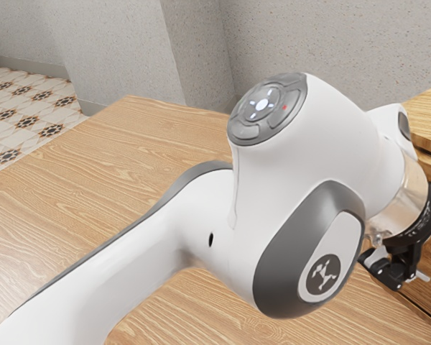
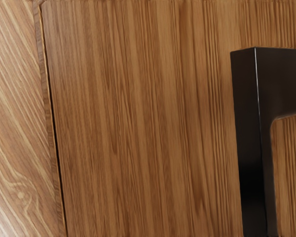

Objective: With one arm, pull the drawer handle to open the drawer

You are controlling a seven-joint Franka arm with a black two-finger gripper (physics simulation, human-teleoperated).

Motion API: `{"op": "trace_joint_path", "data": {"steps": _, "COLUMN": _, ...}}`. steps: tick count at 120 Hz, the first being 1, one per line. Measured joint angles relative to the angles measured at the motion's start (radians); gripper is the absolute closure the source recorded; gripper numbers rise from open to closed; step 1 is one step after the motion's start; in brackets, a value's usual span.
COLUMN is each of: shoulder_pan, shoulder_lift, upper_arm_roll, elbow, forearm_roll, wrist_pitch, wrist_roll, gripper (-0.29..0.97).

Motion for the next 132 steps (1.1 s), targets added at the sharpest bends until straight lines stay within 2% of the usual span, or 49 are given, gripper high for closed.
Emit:
{"op": "trace_joint_path", "data": {"steps": 37, "shoulder_pan": -0.11, "shoulder_lift": 0.001, "upper_arm_roll": 0.084, "elbow": -0.065, "forearm_roll": 0.014, "wrist_pitch": 0.009, "wrist_roll": 0.0, "gripper": 0.03}}
{"op": "trace_joint_path", "data": {"steps": 69, "shoulder_pan": -0.242, "shoulder_lift": 0.002, "upper_arm_roll": 0.192, "elbow": -0.135, "forearm_roll": 0.035, "wrist_pitch": 0.012, "wrist_roll": 0.001, "gripper": 0.03}}
{"op": "trace_joint_path", "data": {"steps": 106, "shoulder_pan": -0.259, "shoulder_lift": 0.002, "upper_arm_roll": 0.211, "elbow": -0.115, "forearm_roll": 0.044, "wrist_pitch": 0.012, "wrist_roll": 0.001, "gripper": 0.03}}
{"op": "trace_joint_path", "data": {"steps": 132, "shoulder_pan": -0.188, "shoulder_lift": 0.002, "upper_arm_roll": 0.14, "elbow": -0.076, "forearm_roll": 0.044, "wrist_pitch": 0.012, "wrist_roll": 0.001, "gripper": 0.03}}
